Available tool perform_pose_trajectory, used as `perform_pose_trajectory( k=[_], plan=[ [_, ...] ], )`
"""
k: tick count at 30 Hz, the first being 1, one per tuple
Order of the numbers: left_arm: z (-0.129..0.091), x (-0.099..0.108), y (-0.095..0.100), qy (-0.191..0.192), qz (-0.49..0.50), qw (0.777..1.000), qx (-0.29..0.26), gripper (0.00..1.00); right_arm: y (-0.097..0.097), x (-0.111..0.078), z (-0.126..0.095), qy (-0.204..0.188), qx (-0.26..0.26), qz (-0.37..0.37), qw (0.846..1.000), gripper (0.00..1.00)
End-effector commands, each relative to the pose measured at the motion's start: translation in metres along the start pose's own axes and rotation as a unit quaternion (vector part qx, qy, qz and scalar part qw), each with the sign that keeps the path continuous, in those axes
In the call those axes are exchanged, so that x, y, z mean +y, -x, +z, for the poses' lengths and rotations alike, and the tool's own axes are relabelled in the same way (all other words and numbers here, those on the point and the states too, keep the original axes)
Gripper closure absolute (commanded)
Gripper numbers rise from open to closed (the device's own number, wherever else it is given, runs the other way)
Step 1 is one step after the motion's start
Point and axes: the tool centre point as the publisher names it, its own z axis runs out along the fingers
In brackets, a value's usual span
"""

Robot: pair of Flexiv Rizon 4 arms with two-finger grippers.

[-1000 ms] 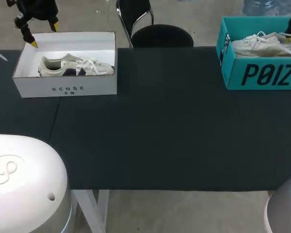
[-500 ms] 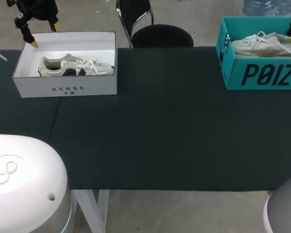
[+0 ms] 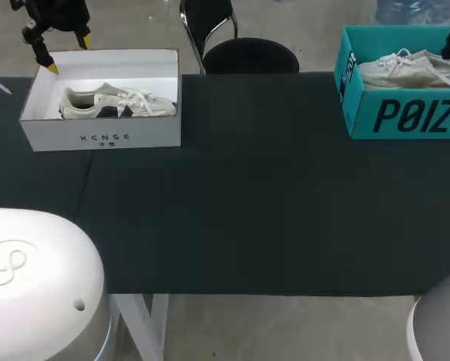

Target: Take the shoe out of the shoebox, open the shoe tongue, remove and reinsert the insole, then place the shoe into the shoebox

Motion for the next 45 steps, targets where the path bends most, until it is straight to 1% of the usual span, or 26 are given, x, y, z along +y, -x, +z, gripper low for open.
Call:
perform_pose_trajectory(
  k=[1, 12, 18, 23, 24, 25, 26, 27, 28, 30, 31, 39, 45],
  plan=[
    [0.000, 0.000, -0.001, 0.001, 0.000, 1.000, 0.000, 0.00, 0.006, 0.028, 0.014, -0.302, 0.002, -0.002, 0.953, 0.00],
    [0.000, 0.000, -0.001, 0.001, 0.000, 1.000, 0.000, 0.00, 0.006, 0.029, 0.020, -0.311, -0.002, -0.010, 0.950, 0.00],
    [0.000, 0.000, -0.001, 0.001, 0.000, 1.000, 0.000, 0.00, 0.008, 0.025, 0.022, -0.319, -0.009, -0.016, 0.948, 0.00],
    [0.000, 0.000, -0.001, 0.001, 0.000, 1.000, 0.000, 0.00, 0.012, 0.020, 0.020, -0.323, -0.015, -0.018, 0.946, 0.00],
    [0.000, 0.000, -0.001, 0.001, 0.000, 1.000, 0.000, 0.00, 0.013, 0.019, 0.020, -0.323, -0.015, -0.019, 0.946, 0.05],
    [0.000, 0.000, -0.001, 0.001, 0.000, 1.000, 0.000, 0.00, 0.014, 0.018, 0.019, -0.324, -0.016, -0.018, 0.946, 0.43],
    [0.000, 0.000, -0.001, 0.001, 0.000, 1.000, 0.000, 0.00, 0.015, 0.018, 0.019, -0.324, -0.017, -0.017, 0.946, 0.56],
    [0.000, 0.000, -0.001, 0.001, 0.000, 1.000, 0.000, 0.00, 0.017, 0.017, 0.018, -0.324, -0.017, -0.017, 0.946, 0.66],
    [0.000, 0.000, -0.001, 0.001, 0.000, 1.000, 0.000, 0.00, 0.018, 0.016, 0.018, -0.324, -0.018, -0.015, 0.946, 0.84],
    [0.000, 0.000, -0.001, 0.001, 0.000, 1.000, 0.000, 0.00, 0.019, 0.015, 0.017, -0.325, -0.019, -0.014, 0.945, 0.97],
    [0.000, 0.000, -0.001, 0.001, 0.000, 1.000, 0.000, 0.00, 0.019, 0.014, 0.017, -0.326, -0.020, -0.015, 0.945, 1.00],
    [0.000, 0.000, -0.001, 0.001, 0.000, 1.000, 0.000, 0.00, 0.021, 0.009, 0.017, -0.330, -0.021, -0.013, 0.944, 1.00],
    [0.000, 0.000, -0.001, 0.001, 0.000, 1.000, 0.000, 0.00, 0.018, 0.011, 0.010, -0.327, -0.020, -0.013, 0.945, 1.00]
  ],
)
